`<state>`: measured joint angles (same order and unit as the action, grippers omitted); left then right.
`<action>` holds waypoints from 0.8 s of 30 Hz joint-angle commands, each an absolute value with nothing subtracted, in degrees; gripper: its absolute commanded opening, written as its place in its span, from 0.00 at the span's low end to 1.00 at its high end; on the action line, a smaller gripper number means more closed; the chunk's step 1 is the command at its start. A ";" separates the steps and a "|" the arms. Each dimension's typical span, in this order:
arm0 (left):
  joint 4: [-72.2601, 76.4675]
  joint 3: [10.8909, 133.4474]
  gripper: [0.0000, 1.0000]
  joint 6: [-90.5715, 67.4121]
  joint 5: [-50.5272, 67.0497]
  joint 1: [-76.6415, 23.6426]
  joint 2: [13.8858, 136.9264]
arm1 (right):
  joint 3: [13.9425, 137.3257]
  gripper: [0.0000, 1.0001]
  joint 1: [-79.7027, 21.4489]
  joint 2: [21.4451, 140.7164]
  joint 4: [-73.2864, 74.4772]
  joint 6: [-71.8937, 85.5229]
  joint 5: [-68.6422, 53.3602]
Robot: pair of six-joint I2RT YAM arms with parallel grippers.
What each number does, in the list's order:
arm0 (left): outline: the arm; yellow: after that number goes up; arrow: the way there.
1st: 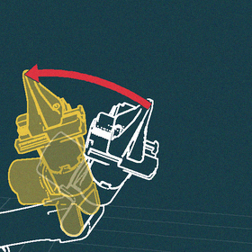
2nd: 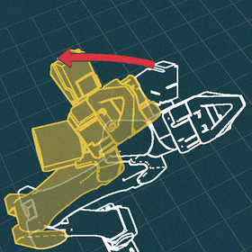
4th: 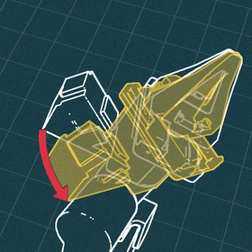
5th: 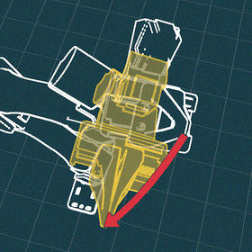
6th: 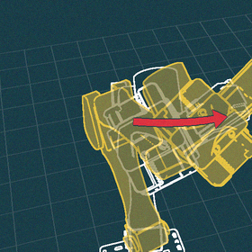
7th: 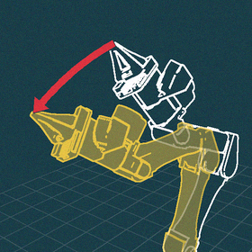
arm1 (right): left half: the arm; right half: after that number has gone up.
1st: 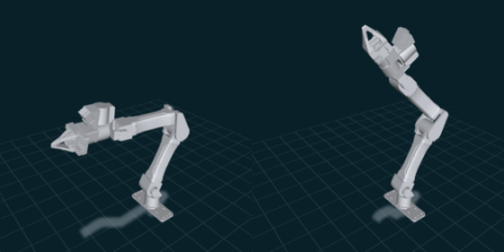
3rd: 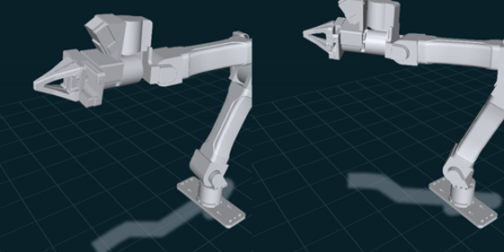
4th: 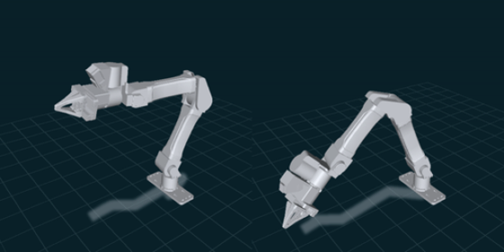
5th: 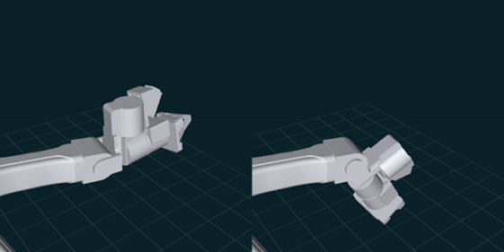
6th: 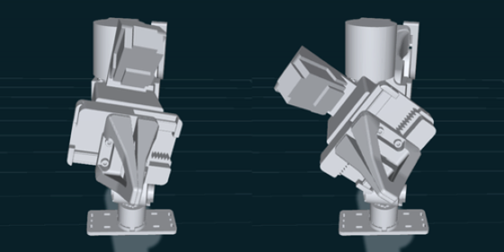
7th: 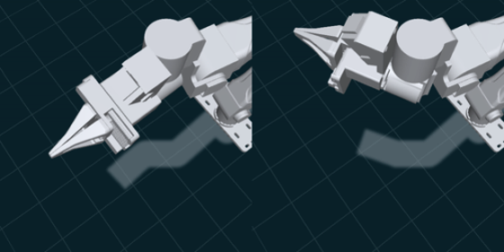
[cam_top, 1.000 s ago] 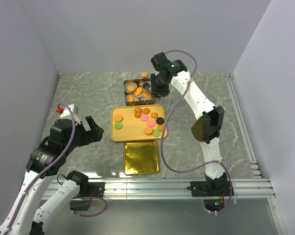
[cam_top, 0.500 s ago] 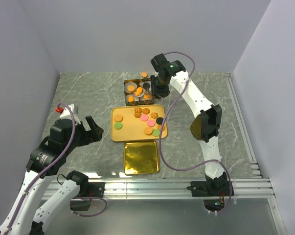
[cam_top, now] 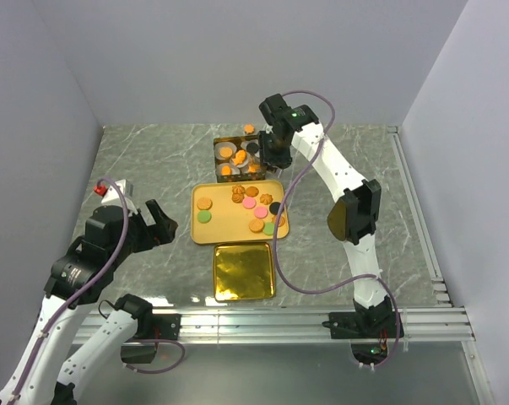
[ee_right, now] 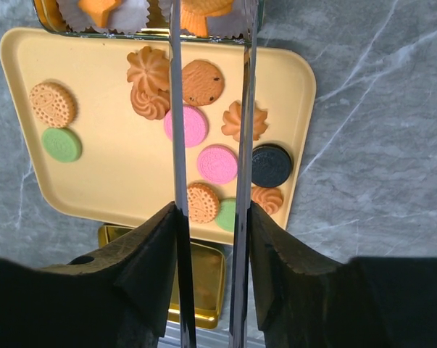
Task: Pack the cookies
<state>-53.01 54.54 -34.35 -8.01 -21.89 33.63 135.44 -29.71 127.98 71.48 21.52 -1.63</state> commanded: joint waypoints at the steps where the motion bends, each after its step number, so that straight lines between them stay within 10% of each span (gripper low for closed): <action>1: -52.29 55.02 0.99 -35.33 -9.32 -21.53 32.70 | 137.37 0.48 -29.36 128.85 69.17 20.92 -2.02; 24: -53.00 55.28 0.99 -36.47 -11.07 -21.53 30.85 | 139.05 0.54 -27.60 124.46 68.91 21.36 -0.80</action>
<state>-53.25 54.54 -35.66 -9.39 -21.82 31.75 136.62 -28.47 128.75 70.28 21.54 -2.04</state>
